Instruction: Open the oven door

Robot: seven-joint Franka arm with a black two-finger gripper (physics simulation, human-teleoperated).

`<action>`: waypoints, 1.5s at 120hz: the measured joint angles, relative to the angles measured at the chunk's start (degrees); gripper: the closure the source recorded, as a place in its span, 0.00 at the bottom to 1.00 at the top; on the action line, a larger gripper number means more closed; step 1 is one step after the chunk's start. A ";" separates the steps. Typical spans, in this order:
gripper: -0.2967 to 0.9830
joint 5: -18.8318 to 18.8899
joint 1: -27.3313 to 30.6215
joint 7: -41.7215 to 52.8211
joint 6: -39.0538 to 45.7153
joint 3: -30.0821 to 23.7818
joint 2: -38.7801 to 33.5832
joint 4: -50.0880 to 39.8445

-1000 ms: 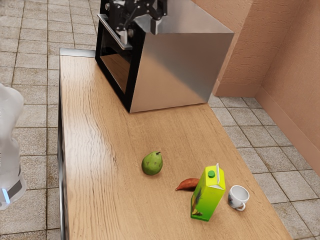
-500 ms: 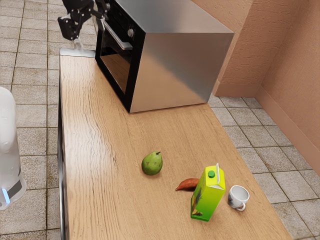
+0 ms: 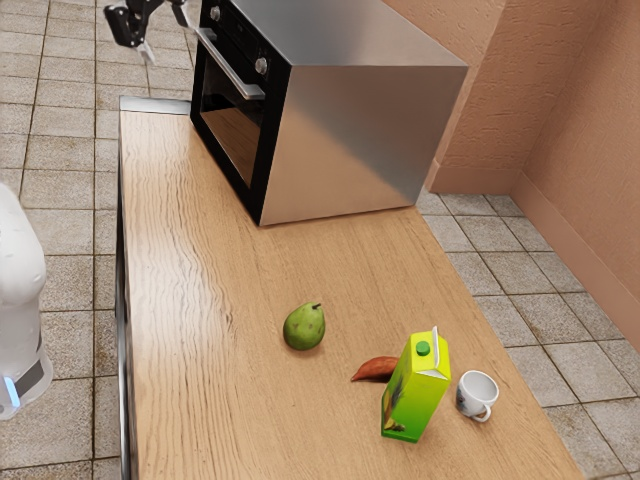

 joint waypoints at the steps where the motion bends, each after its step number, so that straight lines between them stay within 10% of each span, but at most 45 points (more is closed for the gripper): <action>1: 0.23 -0.17 0.38 0.33 0.05 -0.03 0.23 0.05; 72: 0.23 3.99 -4.02 30.11 8.99 2.06 -4.54 -5.32; 105: 0.23 5.75 2.78 41.17 9.99 5.59 -4.23 -5.51; 180: 0.23 1.64 1.37 55.21 27.65 5.85 6.39 -9.19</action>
